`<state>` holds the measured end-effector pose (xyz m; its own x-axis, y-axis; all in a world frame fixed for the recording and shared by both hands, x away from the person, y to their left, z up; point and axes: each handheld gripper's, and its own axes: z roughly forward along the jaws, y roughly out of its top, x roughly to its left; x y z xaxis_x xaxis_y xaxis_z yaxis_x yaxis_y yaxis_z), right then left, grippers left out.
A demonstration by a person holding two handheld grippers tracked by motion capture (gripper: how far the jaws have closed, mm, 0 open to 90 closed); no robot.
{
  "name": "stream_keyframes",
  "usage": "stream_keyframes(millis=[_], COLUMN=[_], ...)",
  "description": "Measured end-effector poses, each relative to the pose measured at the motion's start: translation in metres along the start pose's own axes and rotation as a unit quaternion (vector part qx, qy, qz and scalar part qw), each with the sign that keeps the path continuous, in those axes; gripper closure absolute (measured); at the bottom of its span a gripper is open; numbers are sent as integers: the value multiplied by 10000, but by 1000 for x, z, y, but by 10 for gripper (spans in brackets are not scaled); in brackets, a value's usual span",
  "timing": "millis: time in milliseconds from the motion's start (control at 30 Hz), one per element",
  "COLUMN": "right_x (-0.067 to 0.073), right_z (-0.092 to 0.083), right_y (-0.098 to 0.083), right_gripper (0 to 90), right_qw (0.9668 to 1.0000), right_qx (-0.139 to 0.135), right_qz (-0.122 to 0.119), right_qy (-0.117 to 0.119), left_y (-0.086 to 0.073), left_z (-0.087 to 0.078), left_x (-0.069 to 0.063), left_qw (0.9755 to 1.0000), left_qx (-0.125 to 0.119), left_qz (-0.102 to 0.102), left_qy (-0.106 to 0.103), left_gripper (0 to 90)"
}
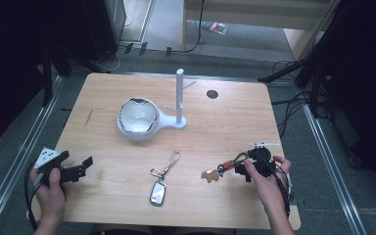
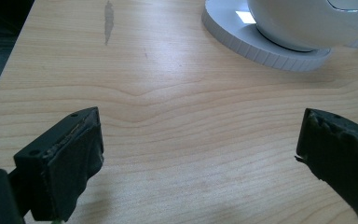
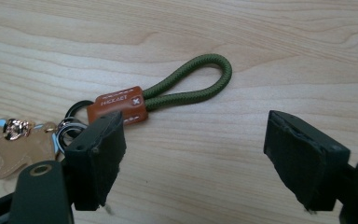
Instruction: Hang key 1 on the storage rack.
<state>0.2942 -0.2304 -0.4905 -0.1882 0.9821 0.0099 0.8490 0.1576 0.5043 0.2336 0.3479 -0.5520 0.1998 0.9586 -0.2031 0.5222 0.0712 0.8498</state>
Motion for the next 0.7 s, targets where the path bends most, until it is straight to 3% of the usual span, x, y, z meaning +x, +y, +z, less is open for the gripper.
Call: stream_keyframes(millis=[133, 300, 433, 567, 700], right_x=[-3, -4, -2, 5, 11], right_z=[2, 7, 11, 14, 18], right_y=[7, 17, 27, 36, 41], right_gripper=[214, 200, 169, 167, 162], right_qw=[9996, 9984, 9968, 9940, 9902], right_qx=[198, 473, 651, 951, 1184], right_qz=[211, 298, 451, 538, 727], right_qy=[31, 2, 123, 40, 126], left_y=[0, 0, 0, 0, 0], left_z=[0, 0, 0, 0, 0], left_x=[0, 0, 0, 0, 0], left_qw=[10000, 10000, 10000, 10000, 10000], left_qx=[5, 11, 5, 6, -2], left_qz=[-7, 11, 15, 10, -12], left_qy=[4, 12, 13, 10, 8], left_gripper=[11, 11, 11, 11, 11])
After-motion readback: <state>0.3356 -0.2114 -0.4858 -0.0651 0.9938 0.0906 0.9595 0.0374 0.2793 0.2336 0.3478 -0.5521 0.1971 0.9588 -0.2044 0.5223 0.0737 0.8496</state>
